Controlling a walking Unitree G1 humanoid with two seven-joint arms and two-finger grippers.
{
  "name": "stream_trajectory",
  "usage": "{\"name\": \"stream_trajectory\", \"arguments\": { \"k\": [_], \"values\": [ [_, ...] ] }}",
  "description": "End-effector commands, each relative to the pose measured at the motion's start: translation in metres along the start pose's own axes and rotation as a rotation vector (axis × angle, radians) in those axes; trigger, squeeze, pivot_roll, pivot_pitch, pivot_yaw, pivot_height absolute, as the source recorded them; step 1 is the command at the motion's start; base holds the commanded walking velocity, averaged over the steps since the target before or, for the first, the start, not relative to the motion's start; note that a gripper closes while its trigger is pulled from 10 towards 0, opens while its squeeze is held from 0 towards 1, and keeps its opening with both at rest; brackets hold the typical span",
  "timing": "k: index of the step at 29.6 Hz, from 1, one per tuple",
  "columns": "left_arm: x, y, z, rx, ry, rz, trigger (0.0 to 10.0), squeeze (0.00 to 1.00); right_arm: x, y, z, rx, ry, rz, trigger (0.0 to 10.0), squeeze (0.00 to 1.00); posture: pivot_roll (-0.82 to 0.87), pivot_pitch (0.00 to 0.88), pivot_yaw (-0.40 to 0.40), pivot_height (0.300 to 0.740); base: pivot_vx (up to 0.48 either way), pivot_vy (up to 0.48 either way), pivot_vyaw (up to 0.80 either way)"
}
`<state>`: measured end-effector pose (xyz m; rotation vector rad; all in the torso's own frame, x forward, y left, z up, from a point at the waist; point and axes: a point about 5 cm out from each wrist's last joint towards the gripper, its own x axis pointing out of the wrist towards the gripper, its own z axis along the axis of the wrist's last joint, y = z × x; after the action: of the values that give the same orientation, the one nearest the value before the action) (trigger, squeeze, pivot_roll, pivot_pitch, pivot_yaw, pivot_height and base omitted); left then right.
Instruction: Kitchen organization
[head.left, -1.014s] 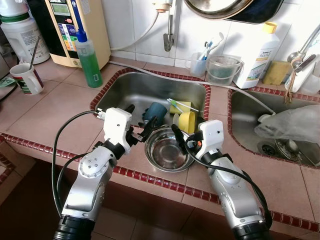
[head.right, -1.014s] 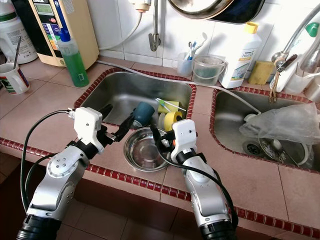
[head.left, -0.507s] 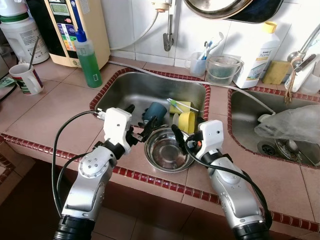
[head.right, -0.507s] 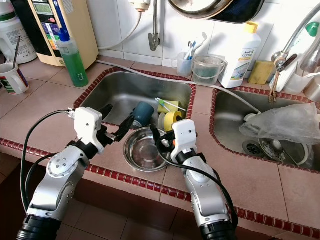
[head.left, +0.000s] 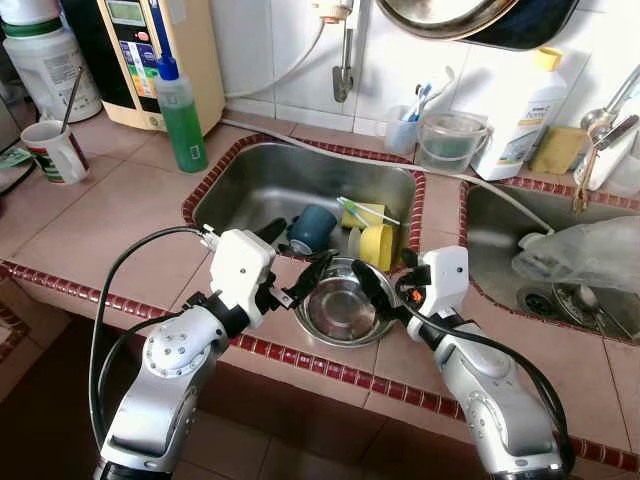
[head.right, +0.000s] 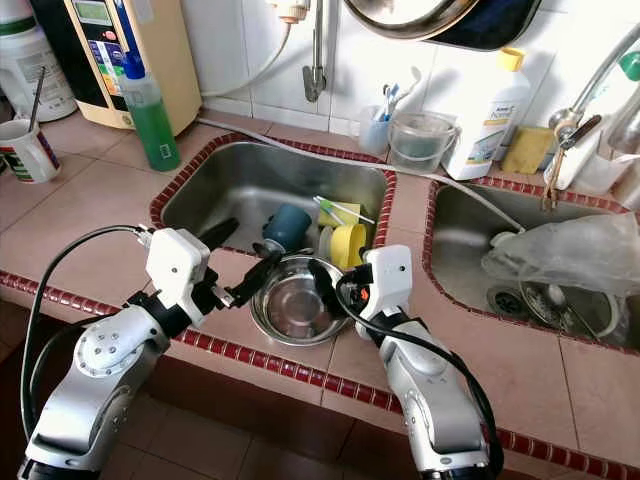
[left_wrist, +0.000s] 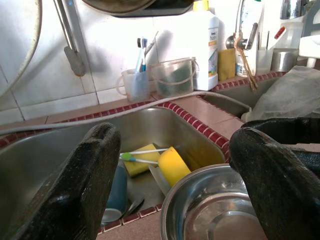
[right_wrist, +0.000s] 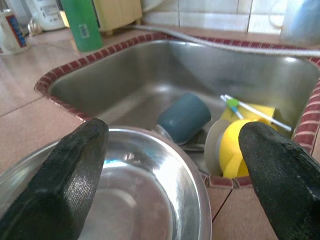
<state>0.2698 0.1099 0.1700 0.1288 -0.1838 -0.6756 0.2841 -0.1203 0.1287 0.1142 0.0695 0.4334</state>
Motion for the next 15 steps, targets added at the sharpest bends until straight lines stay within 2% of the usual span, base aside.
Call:
{"name": "stream_trajectory", "arguments": {
  "k": [1, 10, 15],
  "values": [
    [-0.001, -0.002, 0.006, 0.006, -0.008, -0.022, 10.0, 0.0, -0.003, 0.001, 0.007, 0.007, -0.003, 0.011, 10.0, 0.0, -0.04, 0.044, -0.016, 0.74, 0.0, 0.0, 0.0],
    [-0.004, -0.015, 0.003, -0.006, 0.003, -0.091, 10.0, 0.0, 0.001, -0.003, 0.003, 0.009, 0.052, 0.014, 10.0, 0.0, -0.04, 0.056, -0.015, 0.74, 0.0, 0.0, 0.0],
    [-0.006, -0.023, 0.001, -0.001, 0.018, -0.124, 10.0, 0.0, 0.008, -0.009, -0.009, 0.032, 0.116, -0.002, 10.0, 0.0, -0.03, 0.066, -0.025, 0.74, 0.0, 0.0, 0.0]
  ]
}}
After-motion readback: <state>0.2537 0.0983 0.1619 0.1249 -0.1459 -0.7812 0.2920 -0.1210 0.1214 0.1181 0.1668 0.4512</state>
